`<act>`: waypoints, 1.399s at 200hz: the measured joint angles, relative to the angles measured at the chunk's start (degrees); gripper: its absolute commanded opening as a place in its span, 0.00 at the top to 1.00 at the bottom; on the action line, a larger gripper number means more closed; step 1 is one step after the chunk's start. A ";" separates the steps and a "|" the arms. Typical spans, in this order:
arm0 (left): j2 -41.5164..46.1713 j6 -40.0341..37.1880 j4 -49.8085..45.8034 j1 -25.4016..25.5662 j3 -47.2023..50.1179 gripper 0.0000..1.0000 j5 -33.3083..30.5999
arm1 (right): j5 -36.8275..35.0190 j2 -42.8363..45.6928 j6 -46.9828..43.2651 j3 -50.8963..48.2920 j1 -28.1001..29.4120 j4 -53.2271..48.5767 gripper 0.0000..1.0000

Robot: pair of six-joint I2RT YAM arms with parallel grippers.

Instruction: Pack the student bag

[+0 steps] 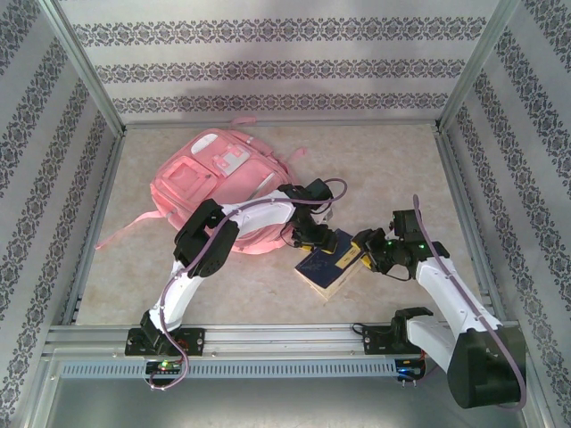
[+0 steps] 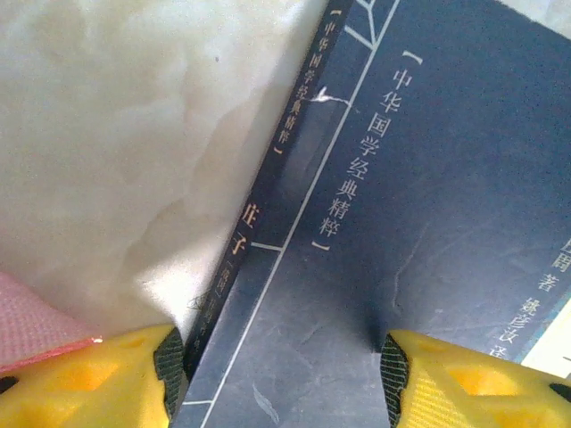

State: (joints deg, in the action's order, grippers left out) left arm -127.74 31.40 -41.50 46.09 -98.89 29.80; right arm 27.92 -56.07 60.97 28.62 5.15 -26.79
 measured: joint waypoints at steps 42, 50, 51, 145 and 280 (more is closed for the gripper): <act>0.00 0.85 0.31 -0.02 0.48 0.43 0.26 | -0.17 -3.96 0.50 -1.09 2.78 3.43 0.87; 0.00 0.96 0.39 -0.02 0.55 0.43 0.22 | -0.35 -5.07 0.00 -1.07 3.26 3.87 0.91; 0.00 0.98 0.39 -0.02 0.55 0.43 0.24 | -0.42 -5.18 -0.09 -1.05 3.30 3.89 0.92; 14.25 1.40 2.69 -8.72 10.29 0.34 4.37 | -2.99 -1.53 -9.33 4.04 3.39 0.52 1.00; 26.23 -7.45 5.27 -15.15 15.21 0.25 12.50 | 14.08 1.73 -14.27 14.14 5.40 7.67 1.00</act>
State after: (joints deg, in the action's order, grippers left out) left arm -101.51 23.94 -36.23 30.94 -83.68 42.30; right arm 42.00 -54.35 46.70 42.76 10.55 -19.11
